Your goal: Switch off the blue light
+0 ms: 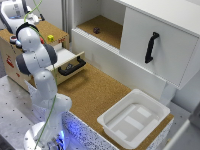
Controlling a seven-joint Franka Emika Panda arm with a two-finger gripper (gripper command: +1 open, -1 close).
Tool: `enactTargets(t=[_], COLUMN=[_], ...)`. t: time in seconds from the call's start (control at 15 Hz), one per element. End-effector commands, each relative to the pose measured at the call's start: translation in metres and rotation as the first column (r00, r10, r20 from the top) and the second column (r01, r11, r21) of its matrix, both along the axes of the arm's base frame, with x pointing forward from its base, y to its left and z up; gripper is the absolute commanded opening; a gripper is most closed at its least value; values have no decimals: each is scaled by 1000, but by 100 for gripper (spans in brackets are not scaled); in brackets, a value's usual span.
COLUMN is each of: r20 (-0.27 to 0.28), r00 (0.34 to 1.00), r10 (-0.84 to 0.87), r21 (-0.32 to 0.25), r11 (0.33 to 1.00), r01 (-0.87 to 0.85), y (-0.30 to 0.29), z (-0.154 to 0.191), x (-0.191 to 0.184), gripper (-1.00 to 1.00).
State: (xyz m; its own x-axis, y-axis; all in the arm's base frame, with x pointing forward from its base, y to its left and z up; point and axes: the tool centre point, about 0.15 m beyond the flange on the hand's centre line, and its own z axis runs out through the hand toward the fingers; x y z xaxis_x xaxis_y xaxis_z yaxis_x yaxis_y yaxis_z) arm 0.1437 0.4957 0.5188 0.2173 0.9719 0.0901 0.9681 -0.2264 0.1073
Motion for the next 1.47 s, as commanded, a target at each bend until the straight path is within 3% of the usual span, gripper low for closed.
enactTargets(t=[0.0,0.07,0.13,0.4,0.6,1.07,1.4], r20=[-76,-81,-93,-70,-19,-42,-58], r00=[989,986,983,985,990,997,998], r10=[130,148,159,161,143,65,39], r21=[-60,-68,-63,-33,-44,-62,-108], r11=[989,986,984,986,989,996,993], r01=[-135,-154,-166,-163,-144,-68,-45], y=[42,47,51,62,62,50,42], z=[-1,-3,-5,-6,-13,-37,-58], x=[-15,-17,-17,5,14,34,40], gripper=[100,100,-100,-100,-100,-100,-100])
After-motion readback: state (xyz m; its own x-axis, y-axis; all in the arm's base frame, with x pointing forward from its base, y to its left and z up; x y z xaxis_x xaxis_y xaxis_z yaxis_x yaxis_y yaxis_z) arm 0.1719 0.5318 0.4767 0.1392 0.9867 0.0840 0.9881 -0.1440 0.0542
